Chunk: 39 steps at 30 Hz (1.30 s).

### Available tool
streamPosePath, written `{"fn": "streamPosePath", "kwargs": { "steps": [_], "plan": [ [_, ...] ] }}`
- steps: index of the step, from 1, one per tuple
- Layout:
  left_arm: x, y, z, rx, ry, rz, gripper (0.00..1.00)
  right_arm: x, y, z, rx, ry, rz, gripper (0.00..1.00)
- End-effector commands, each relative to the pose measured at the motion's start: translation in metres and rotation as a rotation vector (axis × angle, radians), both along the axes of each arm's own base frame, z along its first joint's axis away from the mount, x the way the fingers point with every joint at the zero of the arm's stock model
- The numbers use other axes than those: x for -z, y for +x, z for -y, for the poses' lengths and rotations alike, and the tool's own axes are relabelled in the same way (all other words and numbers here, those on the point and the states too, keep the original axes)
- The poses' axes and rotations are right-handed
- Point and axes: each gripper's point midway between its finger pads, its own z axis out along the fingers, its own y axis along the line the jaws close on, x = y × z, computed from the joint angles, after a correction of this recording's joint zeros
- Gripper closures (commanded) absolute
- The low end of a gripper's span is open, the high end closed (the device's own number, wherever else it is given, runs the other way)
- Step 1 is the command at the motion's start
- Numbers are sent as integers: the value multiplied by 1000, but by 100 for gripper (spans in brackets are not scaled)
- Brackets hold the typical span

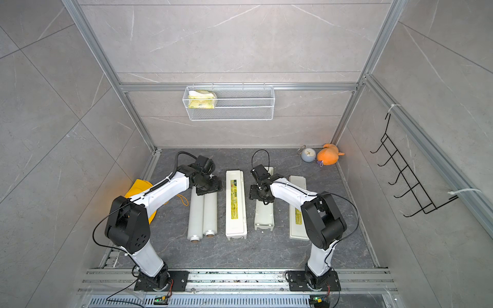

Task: Put plastic wrap rolls into dispensers
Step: Place the plastic wrap cutting box at the center of the board, then pick up the plastic wrap from the center of the board.

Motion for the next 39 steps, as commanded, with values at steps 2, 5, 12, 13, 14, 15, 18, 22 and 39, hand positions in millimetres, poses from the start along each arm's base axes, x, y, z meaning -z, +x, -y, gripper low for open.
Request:
{"fn": "streamPosePath", "kwargs": {
  "steps": [2, 5, 12, 13, 14, 15, 18, 22, 39],
  "plan": [
    [14, -22, -25, -17, 176, -103, 21, -31, -6, 4, -30, 10, 59, 25],
    [22, -25, -29, -30, 209, -131, 22, -38, -8, 6, -28, 21, 81, 23],
    [44, -19, -26, -29, 233, -164, 22, -45, -8, 6, -34, 34, 111, 22],
    [47, -17, -25, -26, 236, -169, 22, -44, -8, 7, -33, 33, 110, 22],
    [50, -16, -23, -23, 237, -177, 22, -44, -8, 7, -37, 31, 110, 22],
    [53, -14, -22, -21, 235, -181, 22, -43, -8, 7, -38, 31, 108, 22],
    [61, -11, -19, -25, 236, -188, 22, -43, -9, 6, -42, 32, 108, 21],
    [76, -10, -18, -28, 242, -210, 24, -43, -8, 6, -50, 26, 107, 22],
    [37, -1, -9, -15, 189, -149, 51, -50, -8, 8, -61, 16, 114, 21]
  ]
}}
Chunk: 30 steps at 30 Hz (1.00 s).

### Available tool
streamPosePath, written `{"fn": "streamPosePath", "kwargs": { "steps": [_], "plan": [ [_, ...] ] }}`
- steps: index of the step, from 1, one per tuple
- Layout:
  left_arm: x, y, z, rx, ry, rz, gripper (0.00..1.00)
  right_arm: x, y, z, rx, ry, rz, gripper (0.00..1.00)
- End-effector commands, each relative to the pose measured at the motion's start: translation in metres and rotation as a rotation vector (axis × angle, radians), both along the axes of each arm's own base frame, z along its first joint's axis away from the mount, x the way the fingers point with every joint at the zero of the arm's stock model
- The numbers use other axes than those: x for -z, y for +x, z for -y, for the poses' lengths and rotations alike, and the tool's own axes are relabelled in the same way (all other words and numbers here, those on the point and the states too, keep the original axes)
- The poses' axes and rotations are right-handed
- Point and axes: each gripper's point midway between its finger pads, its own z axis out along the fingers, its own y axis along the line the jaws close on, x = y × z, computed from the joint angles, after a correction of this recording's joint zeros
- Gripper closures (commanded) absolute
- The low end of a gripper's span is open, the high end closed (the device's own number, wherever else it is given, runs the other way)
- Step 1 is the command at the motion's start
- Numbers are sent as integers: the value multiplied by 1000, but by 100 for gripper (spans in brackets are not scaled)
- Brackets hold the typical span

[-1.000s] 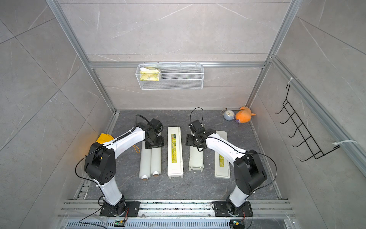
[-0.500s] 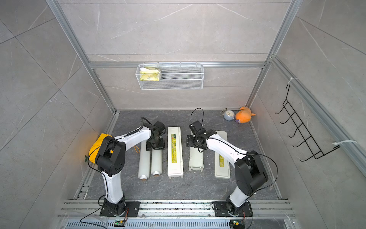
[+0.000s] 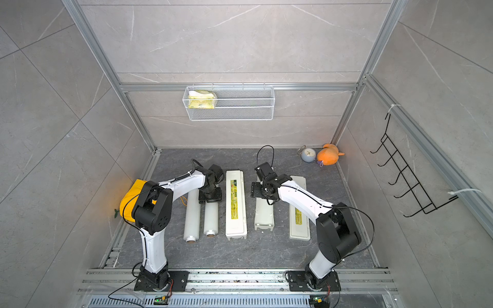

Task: Put plastic wrap rolls into dispensers
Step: Pick up the plastic wrap from the center of the board, then place the plastic wrap into the plastic wrap cutting box.

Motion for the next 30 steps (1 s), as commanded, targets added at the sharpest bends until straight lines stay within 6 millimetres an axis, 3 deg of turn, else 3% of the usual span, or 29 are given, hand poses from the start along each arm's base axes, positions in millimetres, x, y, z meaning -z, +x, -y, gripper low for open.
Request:
{"fn": "streamPosePath", "kwargs": {
  "steps": [1, 12, 15, 18, 23, 30],
  "plan": [
    [-57, 15, 12, 26, -67, 103, 51, -10, -1, 4, -13, -14, 20, 21],
    [-148, 12, 13, 71, -139, 232, 52, -26, -3, 11, -30, 5, 33, 21],
    [-171, 10, 25, 83, -197, 266, 52, -34, -4, 22, -26, 10, 40, 21],
    [-192, 8, 51, 118, -253, 302, 52, -43, -6, 38, -25, 1, 58, 20],
    [-217, 9, 115, 213, -345, 338, 52, -38, -14, 79, 33, 0, 32, 21],
    [-224, 9, 189, 265, -438, 318, 52, -21, -32, 135, 119, -95, -15, 20]
  ]
}}
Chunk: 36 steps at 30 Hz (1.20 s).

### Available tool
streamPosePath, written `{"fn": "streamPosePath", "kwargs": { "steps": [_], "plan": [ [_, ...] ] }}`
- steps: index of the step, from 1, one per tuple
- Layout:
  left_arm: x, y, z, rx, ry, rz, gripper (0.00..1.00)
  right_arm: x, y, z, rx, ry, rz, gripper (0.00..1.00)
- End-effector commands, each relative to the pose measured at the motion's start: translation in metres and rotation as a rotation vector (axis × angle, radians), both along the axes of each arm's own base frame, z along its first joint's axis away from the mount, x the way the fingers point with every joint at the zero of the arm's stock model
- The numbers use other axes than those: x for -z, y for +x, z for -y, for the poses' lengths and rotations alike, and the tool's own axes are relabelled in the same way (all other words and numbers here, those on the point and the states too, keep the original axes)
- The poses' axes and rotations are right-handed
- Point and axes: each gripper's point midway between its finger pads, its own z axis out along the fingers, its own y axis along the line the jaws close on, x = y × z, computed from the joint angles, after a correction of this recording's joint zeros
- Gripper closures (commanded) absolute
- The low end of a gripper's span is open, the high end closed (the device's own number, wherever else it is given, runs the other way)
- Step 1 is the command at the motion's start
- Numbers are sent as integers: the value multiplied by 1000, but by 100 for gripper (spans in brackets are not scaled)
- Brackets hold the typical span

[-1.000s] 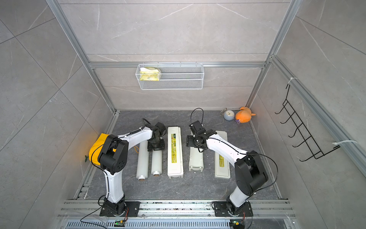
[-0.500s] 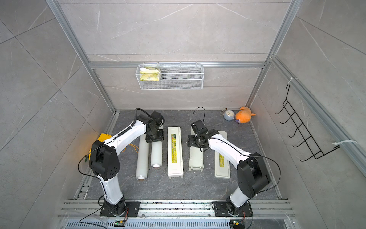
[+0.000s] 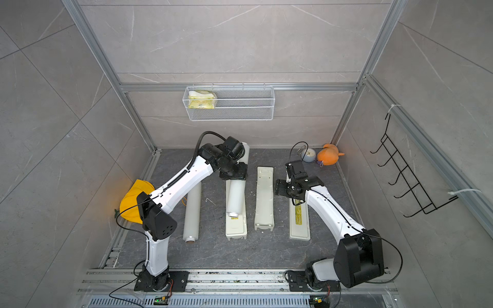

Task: Put plastic wrap rolls into dispensers
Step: Place the plastic wrap into the plastic wrap cutting box.

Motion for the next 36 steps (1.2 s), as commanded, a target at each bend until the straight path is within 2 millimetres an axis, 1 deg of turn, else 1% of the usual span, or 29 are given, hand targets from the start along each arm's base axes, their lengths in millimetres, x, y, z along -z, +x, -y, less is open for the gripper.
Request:
{"fn": "streamPosePath", "kwargs": {
  "steps": [1, 4, 6, 8, 12, 14, 15, 17, 20, 24, 28, 31, 32, 36],
  "plan": [
    [-26, -1, 33, 9, -102, 9, 52, 10, -18, 21, 5, -59, -48, 20],
    [-19, -3, 54, -15, -116, -3, 52, 18, -20, 32, 29, -56, -44, 19],
    [-12, -2, 67, -39, -137, -11, 52, 19, -20, 37, 42, -45, -44, 19],
    [-2, 2, 77, -70, -153, -21, 53, 16, -21, 36, 42, -22, -28, 19],
    [9, 7, 102, -84, -203, -19, 53, 8, -26, 34, 32, 8, -6, 19],
    [15, 8, 110, -90, -214, -22, 53, 7, -29, 31, 20, 24, -5, 19],
    [27, 10, 114, -91, -197, -26, 53, 8, -31, 29, 15, 35, -8, 19],
    [41, 12, 117, -91, -167, -14, 53, 9, -34, 26, 4, 51, -14, 19],
    [56, 16, 119, -94, -136, -3, 53, 13, -41, 21, -16, 79, -29, 19],
    [67, 20, 117, -103, -111, 3, 53, 20, -47, 15, -30, 116, -47, 19],
    [86, 15, 109, -113, -53, -32, 53, 26, -50, 15, -30, 116, -60, 19],
    [102, 10, 105, -119, -23, -57, 52, 27, -51, 15, -31, 117, -60, 19],
    [108, 10, 105, -120, -14, -64, 52, 27, -51, 15, -32, 118, -62, 19],
    [119, 10, 109, -116, -18, -81, 49, 25, -50, 16, -27, 111, -56, 19]
  ]
}}
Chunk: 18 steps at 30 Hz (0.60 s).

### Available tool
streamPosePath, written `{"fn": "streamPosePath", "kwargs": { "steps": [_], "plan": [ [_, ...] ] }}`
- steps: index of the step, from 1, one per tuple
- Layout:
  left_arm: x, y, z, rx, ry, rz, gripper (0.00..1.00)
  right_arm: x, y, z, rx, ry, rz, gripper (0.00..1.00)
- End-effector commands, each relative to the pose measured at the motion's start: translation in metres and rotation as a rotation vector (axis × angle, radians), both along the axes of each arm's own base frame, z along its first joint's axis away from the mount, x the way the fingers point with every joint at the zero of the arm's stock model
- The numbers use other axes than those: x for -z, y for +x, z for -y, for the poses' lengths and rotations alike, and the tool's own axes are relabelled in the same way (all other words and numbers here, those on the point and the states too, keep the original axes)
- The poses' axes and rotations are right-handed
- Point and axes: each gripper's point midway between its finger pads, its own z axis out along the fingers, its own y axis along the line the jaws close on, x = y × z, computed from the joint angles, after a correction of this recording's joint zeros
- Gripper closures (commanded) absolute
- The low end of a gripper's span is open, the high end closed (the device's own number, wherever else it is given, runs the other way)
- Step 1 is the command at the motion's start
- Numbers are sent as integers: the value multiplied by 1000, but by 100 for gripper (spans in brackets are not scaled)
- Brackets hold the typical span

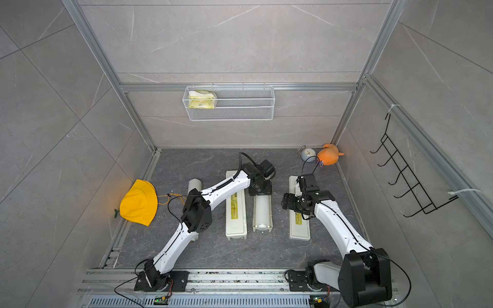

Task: Put plastic wrap rolls into dispensers
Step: Place the plastic wrap into the plastic wrap cutting box.

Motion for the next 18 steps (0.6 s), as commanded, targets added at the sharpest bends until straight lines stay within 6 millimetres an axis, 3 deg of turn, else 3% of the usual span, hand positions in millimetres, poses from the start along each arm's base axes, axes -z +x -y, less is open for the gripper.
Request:
{"fn": "streamPosePath", "kwargs": {
  "steps": [1, 5, 11, 18],
  "plan": [
    [-33, 9, 17, -4, -96, 68, 48, -7, 1, 0, -8, 3, 29, 19],
    [-29, 8, 16, 1, -84, 63, 40, -8, 2, 2, -2, -8, 30, 18],
    [-45, 9, 16, 0, -107, 85, 25, -5, 2, 8, 10, -46, 15, 11],
    [-65, 9, 11, -11, -153, 105, 20, -12, 8, 24, 30, -137, 18, 0]
  ]
}}
